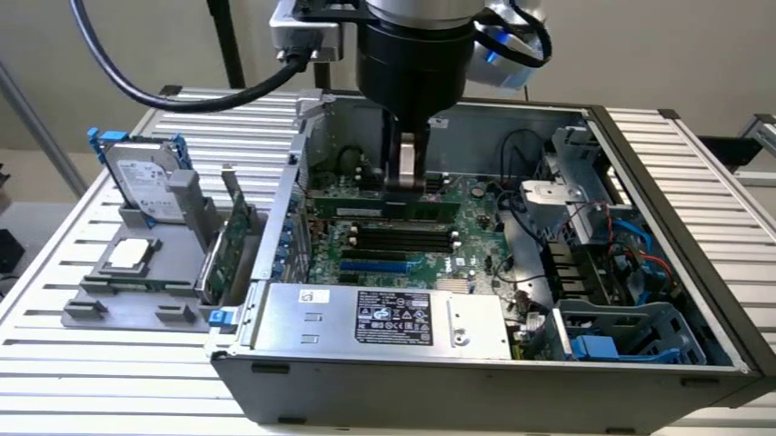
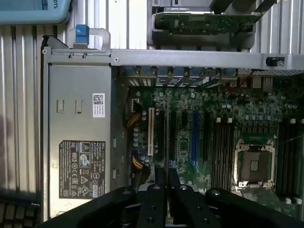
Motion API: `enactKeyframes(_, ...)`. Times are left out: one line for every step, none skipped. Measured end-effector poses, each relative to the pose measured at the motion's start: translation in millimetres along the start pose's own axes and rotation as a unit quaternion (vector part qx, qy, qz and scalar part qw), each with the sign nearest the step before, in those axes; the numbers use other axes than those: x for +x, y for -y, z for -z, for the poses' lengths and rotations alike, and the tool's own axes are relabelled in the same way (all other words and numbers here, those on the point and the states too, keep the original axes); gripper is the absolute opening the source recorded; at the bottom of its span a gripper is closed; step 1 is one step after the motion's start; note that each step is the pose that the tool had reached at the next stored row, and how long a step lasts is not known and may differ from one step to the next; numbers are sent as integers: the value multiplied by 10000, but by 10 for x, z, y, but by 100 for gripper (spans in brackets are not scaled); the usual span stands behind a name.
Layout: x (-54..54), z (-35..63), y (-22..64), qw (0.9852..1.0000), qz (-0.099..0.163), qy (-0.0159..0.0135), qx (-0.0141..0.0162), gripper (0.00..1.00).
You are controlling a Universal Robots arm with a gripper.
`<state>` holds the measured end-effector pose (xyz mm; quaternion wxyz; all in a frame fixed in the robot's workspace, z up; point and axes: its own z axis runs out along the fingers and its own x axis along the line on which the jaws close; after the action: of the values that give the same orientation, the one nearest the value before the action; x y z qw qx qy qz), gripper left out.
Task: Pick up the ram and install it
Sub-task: 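Insert the ram into the slot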
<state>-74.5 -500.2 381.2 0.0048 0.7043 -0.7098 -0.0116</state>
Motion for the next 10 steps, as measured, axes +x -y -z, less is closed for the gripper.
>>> enactKeyframes(-24, -17, 43, 10000, 0, 0, -1, 0)
enactKeyframes(-55, -35, 79, 10000, 0, -1, -1, 0)
enactKeyframes(-88, -52, 108, 10000, 0, -1, -1, 0)
enactKeyframes(-127, -71, 133, 10000, 0, -1, 0, 0)
enactKeyframes(-167, -90, 151, 10000, 0, 0, 0, 0)
enactKeyframes(-206, -108, 166, 10000, -1, 0, 0, 0)
enactKeyframes(-246, -126, 178, 10000, 0, 0, 0, 0)
enactKeyframes(-288, -144, 189, 10000, 0, -1, 0, 0)
enactKeyframes(-329, -163, 199, 10000, 0, 0, 0, 0)
enactKeyframes(-372, -180, 205, 10000, 0, -1, 0, 0)
